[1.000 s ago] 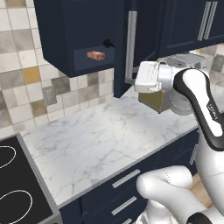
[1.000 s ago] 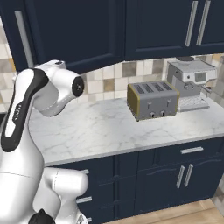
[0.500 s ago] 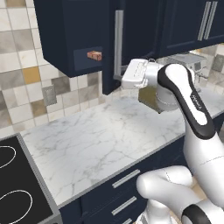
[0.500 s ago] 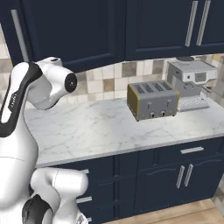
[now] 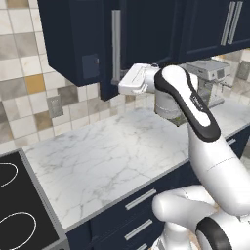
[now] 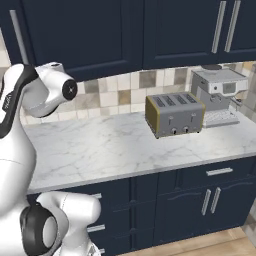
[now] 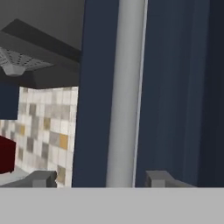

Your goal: Pick up the dish brush and bar soap from the sink, and place them back in the cabinet, and close the cabinet door.

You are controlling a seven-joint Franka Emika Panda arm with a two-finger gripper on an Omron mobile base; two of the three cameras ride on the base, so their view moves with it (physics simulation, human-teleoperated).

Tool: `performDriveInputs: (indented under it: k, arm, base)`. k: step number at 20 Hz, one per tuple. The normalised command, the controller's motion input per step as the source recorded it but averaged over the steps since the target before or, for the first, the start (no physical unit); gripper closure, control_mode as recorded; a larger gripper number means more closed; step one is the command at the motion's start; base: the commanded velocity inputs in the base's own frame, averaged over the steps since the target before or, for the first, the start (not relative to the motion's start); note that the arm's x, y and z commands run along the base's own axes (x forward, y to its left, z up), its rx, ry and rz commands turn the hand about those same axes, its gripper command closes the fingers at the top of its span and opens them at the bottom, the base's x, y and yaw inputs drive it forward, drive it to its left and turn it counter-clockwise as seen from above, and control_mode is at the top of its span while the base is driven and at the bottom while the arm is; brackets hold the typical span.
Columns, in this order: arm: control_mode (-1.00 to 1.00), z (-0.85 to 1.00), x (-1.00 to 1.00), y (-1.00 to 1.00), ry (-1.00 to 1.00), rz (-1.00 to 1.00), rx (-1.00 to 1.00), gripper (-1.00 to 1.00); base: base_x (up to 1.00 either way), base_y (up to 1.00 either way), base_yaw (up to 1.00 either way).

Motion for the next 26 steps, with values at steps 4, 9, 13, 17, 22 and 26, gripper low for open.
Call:
performDriveInputs:
  k: [4, 9, 13, 17, 22, 26]
  arm:
    - [-1.00, -0.01, 0.42, 0.34, 0.00, -0.06, 0.00, -1.00]
    - [-1.00, 0.00, 0.43, 0.21, 0.00, -0.03, 0.00, -1.00]
    - [-1.00, 0.00, 0.42, 0.15, 0.00, -0.02, 0.00, -1.00]
    - [-1.00, 0.00, 0.41, 0.13, 0.00, -0.01, 0.00, -1.00]
    - [-1.00, -0.03, 0.35, 0.07, 0.00, 0.00, 0.00, -1.00]
    - [-1.00, -0.08, 0.37, 0.08, 0.00, 0.00, 0.00, -1.00]
  base:
    - [0.00, 0.00, 0.00]
    - [0.00, 0.00, 0.00]
    - [0.00, 0.00, 0.00]
    - [0.00, 0.00, 0.00]
    - [0.00, 0.00, 0.00]
    - [0.00, 0.00, 0.00]
